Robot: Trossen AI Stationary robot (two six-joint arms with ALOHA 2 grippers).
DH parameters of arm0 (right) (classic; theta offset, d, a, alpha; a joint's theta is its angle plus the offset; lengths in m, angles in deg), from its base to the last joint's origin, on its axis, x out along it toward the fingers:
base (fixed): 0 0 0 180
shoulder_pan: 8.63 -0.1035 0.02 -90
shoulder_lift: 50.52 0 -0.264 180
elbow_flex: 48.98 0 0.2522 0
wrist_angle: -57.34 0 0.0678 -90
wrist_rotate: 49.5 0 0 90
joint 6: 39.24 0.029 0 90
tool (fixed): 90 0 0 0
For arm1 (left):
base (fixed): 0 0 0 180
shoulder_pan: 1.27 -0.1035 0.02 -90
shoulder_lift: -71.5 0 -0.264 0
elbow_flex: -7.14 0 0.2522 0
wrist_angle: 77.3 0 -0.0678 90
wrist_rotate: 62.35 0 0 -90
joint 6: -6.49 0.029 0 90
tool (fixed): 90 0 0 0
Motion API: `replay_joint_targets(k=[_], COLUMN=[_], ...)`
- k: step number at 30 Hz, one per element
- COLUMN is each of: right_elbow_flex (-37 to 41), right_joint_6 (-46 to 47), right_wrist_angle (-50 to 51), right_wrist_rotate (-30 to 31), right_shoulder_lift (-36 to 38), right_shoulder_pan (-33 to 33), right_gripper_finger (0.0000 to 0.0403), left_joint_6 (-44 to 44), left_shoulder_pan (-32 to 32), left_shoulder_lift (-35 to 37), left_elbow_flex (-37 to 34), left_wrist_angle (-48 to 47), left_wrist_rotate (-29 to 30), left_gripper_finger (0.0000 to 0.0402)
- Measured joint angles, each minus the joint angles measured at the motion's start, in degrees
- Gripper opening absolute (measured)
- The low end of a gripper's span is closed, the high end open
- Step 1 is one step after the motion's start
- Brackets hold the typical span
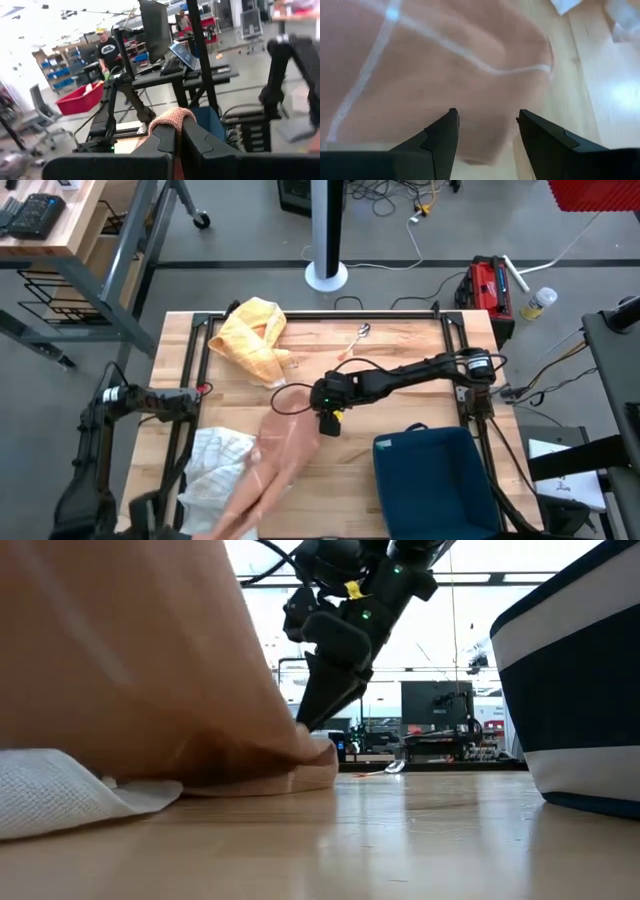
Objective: Fold towel
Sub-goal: Fold the brown towel
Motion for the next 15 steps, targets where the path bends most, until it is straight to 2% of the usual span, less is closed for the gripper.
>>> replay_joint_targets(k=[8,15], right_elbow_flex=[0.26,0.56], right_joint_6=[1.9,4.63], right_wrist_angle=[1.39,0.1], right_wrist_rotate=[-0.38,-5.84], right_shoulder_lift=[-1.48,-4.88], right_shoulder_pan=[0.86,0.59], right_gripper_finger=[0.0199,0.0198], left_joint_6=[-0.06,-0.48], left_shoulder_pan=[0.46,0.49], left_shoulder_lift=[0.1,0.33], left_elbow_flex=[-6.22,-6.55], left_wrist_angle=[0.13,0.24], left_wrist_rotate=[0.0,0.07], left_gripper_finger=[0.0,0.0])
